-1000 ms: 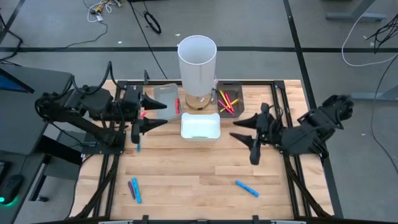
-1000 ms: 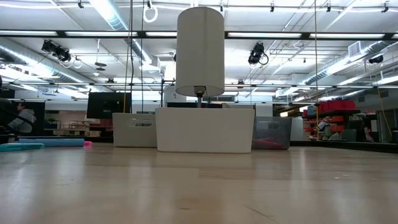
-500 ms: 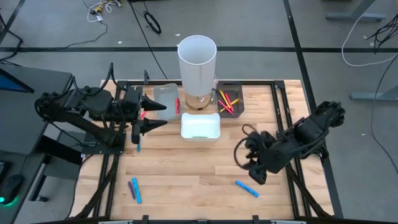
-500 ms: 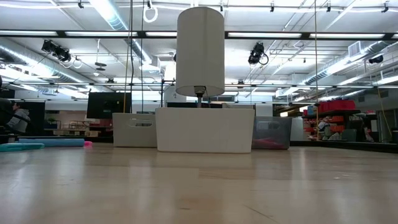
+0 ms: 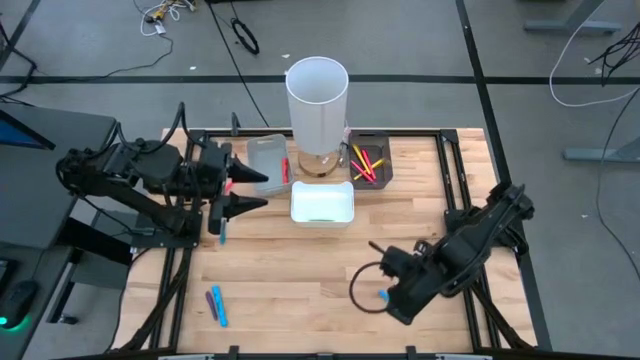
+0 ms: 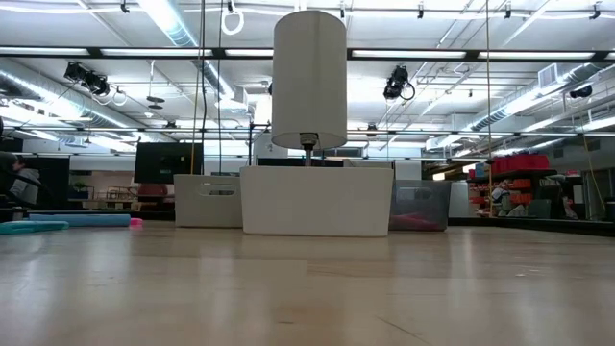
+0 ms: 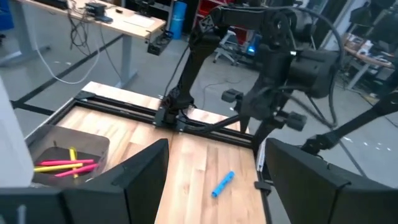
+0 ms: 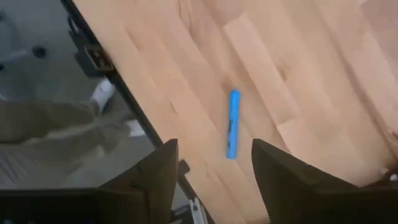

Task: Pick & Place Markers
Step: Put the bottom right blue highlighter pen into the gray bin

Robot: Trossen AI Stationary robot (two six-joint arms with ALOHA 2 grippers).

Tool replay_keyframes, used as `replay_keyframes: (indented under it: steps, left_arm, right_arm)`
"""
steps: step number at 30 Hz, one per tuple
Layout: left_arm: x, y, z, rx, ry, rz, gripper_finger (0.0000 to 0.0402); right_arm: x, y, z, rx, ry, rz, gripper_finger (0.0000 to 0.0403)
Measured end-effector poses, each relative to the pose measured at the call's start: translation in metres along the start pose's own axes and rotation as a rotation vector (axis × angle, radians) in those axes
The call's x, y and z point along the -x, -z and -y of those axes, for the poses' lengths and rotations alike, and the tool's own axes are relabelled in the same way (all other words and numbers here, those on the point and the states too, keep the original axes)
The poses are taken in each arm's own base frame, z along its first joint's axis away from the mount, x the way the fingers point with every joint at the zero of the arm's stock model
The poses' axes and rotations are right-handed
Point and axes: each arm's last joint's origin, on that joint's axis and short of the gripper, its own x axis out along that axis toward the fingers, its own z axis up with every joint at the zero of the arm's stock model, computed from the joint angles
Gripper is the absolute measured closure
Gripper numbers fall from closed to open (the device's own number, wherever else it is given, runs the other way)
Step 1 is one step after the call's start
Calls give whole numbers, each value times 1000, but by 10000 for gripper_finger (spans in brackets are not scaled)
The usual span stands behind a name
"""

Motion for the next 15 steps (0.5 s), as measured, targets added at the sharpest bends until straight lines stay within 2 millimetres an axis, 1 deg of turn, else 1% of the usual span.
replay_keyframes:
  steps: [3, 9, 12, 15]
  left_arm:
    - [0, 0, 0, -1, 14, -8, 131]
    - [0, 1, 1, -2, 29, -16, 131]
    - [0, 1, 1, -4, 28, -22, 131]
    - [0, 2, 1, -5, 52, -33, 131]
  right_arm:
    - [-10, 3, -7, 11, 20, -30, 170]
    - [-31, 9, -20, 13, 75, -44, 96]
    - [-42, 16, -28, 11, 109, -33, 79]
    - [-54, 25, -31, 10, 141, -40, 77]
